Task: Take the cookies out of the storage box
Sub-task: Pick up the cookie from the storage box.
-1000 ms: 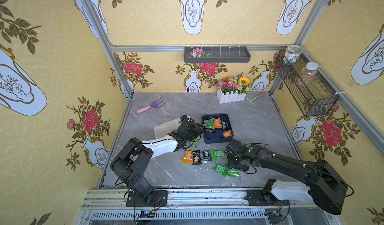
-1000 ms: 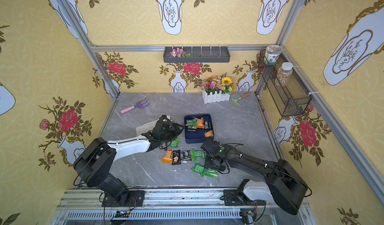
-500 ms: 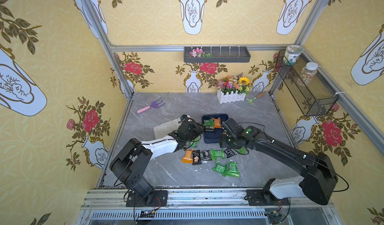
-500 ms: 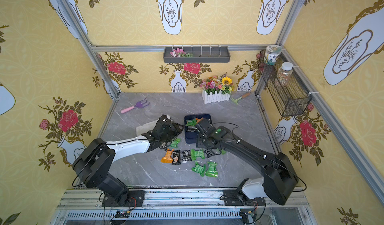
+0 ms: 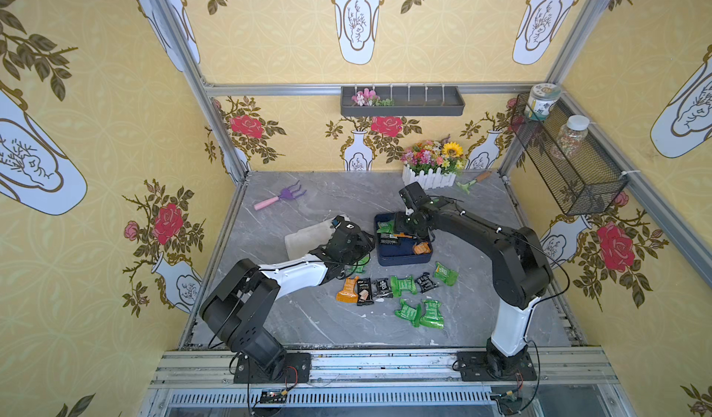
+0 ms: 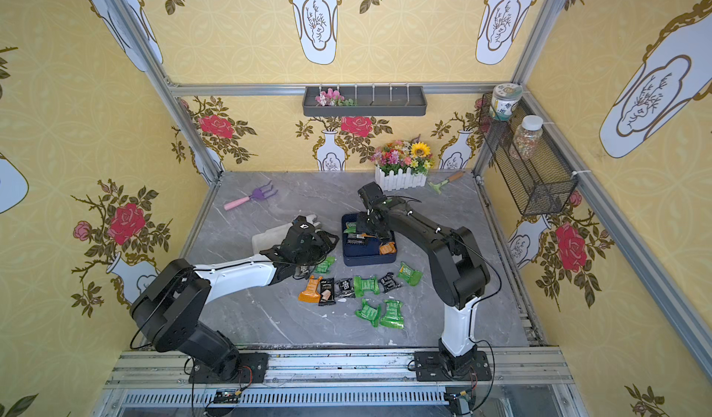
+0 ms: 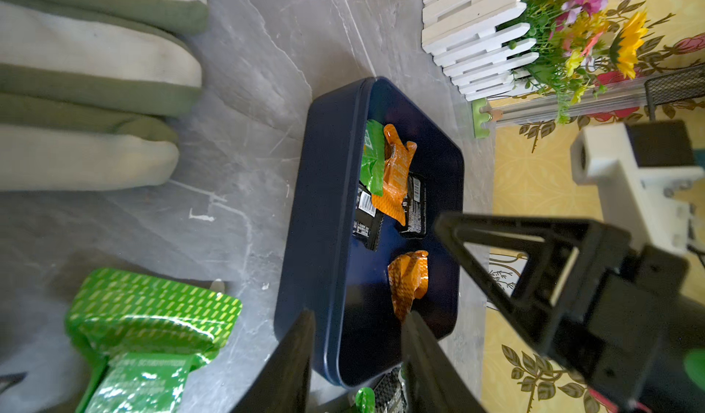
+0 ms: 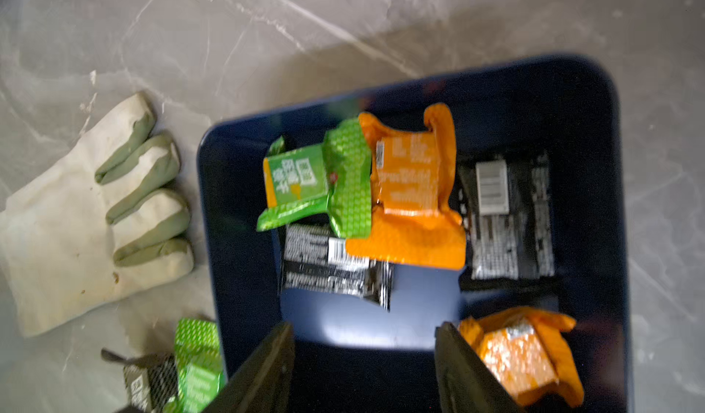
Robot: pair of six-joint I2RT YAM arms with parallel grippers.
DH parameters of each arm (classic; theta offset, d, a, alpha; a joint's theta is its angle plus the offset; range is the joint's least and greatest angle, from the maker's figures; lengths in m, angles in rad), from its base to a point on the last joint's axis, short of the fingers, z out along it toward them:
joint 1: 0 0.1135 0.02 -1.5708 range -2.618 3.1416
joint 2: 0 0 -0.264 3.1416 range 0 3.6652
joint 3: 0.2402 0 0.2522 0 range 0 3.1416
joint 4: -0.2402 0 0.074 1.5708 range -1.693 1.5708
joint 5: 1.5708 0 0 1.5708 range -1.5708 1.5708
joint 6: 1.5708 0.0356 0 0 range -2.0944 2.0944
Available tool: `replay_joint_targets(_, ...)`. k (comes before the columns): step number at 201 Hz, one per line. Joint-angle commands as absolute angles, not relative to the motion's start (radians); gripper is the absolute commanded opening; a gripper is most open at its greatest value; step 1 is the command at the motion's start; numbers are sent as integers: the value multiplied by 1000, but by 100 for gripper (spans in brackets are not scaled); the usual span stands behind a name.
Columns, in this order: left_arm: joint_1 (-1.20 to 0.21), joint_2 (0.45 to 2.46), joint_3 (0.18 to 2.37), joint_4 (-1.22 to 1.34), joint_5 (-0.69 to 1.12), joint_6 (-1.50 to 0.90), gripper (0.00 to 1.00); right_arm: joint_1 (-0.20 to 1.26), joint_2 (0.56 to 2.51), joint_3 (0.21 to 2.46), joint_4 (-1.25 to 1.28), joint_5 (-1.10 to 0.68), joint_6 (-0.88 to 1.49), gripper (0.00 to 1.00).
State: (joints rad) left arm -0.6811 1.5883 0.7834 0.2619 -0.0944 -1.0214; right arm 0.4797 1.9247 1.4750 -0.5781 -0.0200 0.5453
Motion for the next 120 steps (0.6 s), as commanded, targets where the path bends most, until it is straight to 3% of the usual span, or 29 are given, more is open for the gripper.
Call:
replay_joint_targets(1, -681, 1595, 779, 274, -99, -1019, 43, 464, 1986, 1539, -596, 25, 483, 60)
replay_joint_targets(120, -680, 1637, 805, 273, -88, -1020, 43, 435, 2173, 1672, -606, 63, 388, 58)
